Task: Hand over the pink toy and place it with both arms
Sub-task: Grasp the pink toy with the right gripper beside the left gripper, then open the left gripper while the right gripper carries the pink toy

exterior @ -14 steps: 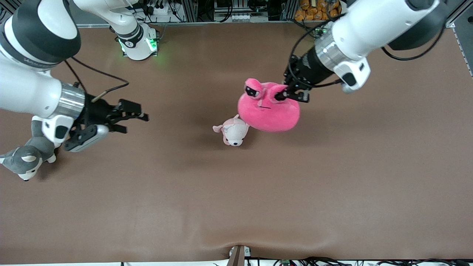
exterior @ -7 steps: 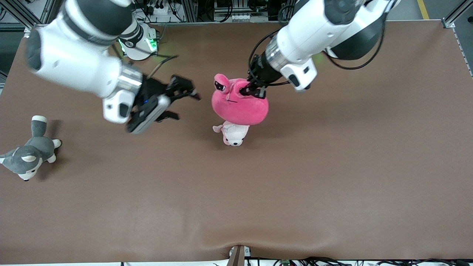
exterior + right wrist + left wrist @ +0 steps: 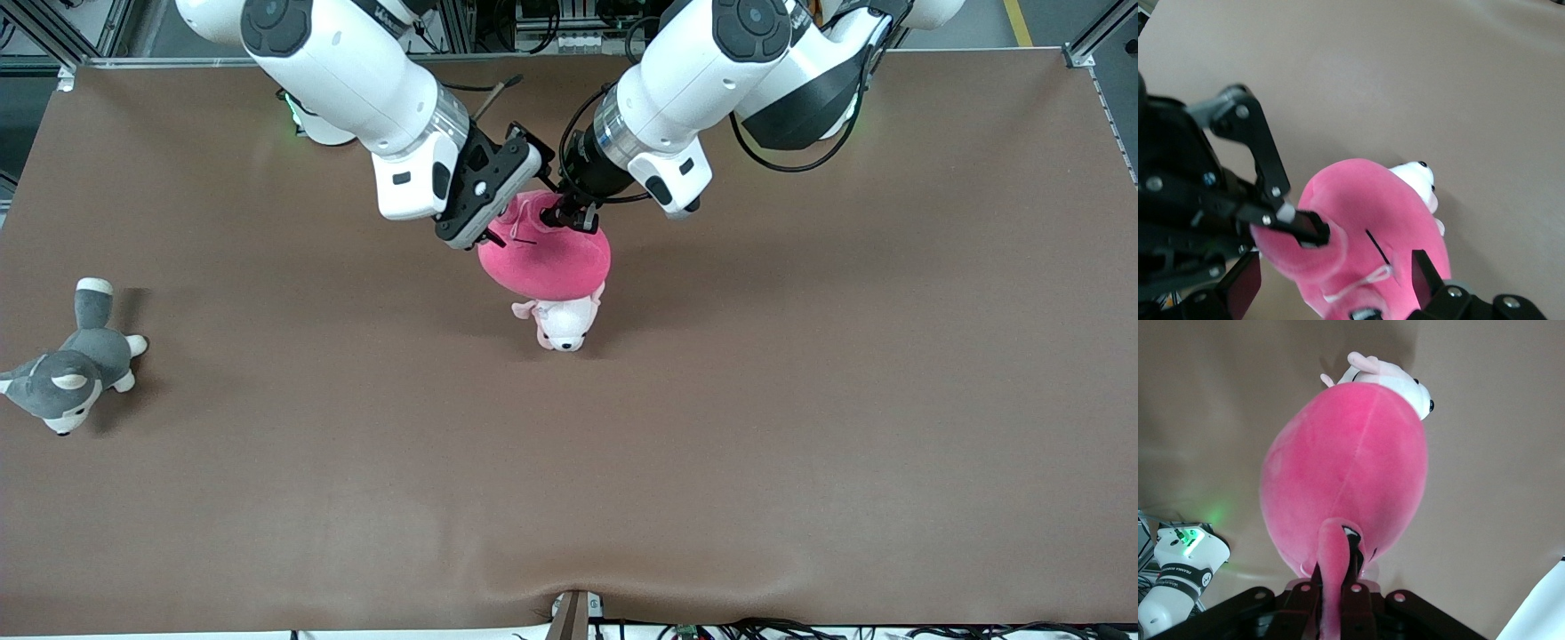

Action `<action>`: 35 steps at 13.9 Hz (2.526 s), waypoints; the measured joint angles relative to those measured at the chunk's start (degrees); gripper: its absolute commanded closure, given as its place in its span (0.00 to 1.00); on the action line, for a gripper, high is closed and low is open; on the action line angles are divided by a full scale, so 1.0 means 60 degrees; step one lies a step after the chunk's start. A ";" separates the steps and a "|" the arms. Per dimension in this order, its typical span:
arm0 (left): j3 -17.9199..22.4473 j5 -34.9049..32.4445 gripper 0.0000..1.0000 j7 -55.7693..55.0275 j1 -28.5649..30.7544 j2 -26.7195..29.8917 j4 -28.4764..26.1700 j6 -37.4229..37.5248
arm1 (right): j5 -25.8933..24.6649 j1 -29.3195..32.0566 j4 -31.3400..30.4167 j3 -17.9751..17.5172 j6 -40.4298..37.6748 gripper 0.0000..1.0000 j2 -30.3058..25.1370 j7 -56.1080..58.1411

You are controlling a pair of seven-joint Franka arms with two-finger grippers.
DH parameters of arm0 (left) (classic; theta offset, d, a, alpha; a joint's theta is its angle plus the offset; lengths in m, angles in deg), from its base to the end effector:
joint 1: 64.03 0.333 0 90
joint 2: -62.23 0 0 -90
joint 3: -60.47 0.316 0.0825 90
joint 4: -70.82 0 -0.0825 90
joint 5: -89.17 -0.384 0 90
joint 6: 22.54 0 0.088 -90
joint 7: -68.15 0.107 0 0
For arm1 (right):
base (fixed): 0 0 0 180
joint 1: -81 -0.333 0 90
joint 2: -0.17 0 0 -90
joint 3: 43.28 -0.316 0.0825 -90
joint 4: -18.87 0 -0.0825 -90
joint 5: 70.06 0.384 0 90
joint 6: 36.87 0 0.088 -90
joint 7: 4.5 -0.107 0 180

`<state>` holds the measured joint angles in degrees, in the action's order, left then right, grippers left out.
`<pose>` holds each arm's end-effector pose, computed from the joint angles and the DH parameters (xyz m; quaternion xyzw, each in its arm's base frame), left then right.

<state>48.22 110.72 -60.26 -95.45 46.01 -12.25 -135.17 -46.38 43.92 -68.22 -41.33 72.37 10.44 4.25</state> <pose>0.4809 -0.4659 0.5586 0.6769 0.6964 -0.1997 0.1305 0.5039 0.3922 0.5812 -0.9209 -0.3207 -0.0539 0.2147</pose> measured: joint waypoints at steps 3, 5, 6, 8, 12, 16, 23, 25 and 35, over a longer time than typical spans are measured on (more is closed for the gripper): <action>0.0013 0.0000 1.00 -0.0021 0.0001 0.0000 0.0052 -0.0007 | -0.0005 0.0014 -0.0857 0.0086 -0.0184 0.00 -0.0831 0.0049; 0.0013 0.0000 1.00 -0.0023 0.0001 0.0000 0.0065 -0.0007 | -0.0017 0.0000 -0.1450 0.0073 -0.0197 0.00 -0.1293 0.0120; 0.0013 0.0000 1.00 -0.0024 -0.0001 0.0000 0.0066 -0.0007 | -0.0061 -0.0010 -0.1642 0.0063 -0.0195 0.00 -0.1421 0.0157; 0.0012 0.0000 1.00 -0.0024 -0.0014 -0.0001 0.0066 -0.0007 | -0.0367 -0.0019 -0.1818 0.0032 -0.0113 0.00 -0.1471 0.0338; 0.0011 0.0000 1.00 -0.0025 -0.0063 -0.0008 0.0065 -0.0026 | -0.0760 -0.0029 -0.1973 0.0017 0.0259 0.00 -0.1444 0.1059; 0.0011 0.0000 1.00 -0.0025 -0.0081 -0.0009 0.0066 -0.0075 | -0.0774 -0.0054 -0.2044 0.0005 0.0546 0.00 -0.1205 0.1222; 0.0011 0.0000 1.00 -0.0025 -0.0151 -0.0017 0.0065 -0.0080 | -0.0776 -0.0183 -0.2091 -0.0012 0.0777 1.00 -0.0884 0.1234; 0.0012 -0.0049 1.00 -0.0025 -0.0152 -0.0019 0.0065 -0.0094 | -0.0776 -0.0184 -0.2090 -0.0013 0.0734 1.00 -0.0884 0.1235; 0.0480 -0.0787 0.00 0.1138 0.0573 0.0320 0.0269 0.0653 | -0.1560 0.0146 -0.2068 0.0235 -0.0043 1.00 -0.0909 0.1235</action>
<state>51.10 106.00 -53.43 -92.01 47.93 -10.64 -131.26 -55.74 44.79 -80.63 -39.92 72.11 4.99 11.66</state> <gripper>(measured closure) 0.251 0.885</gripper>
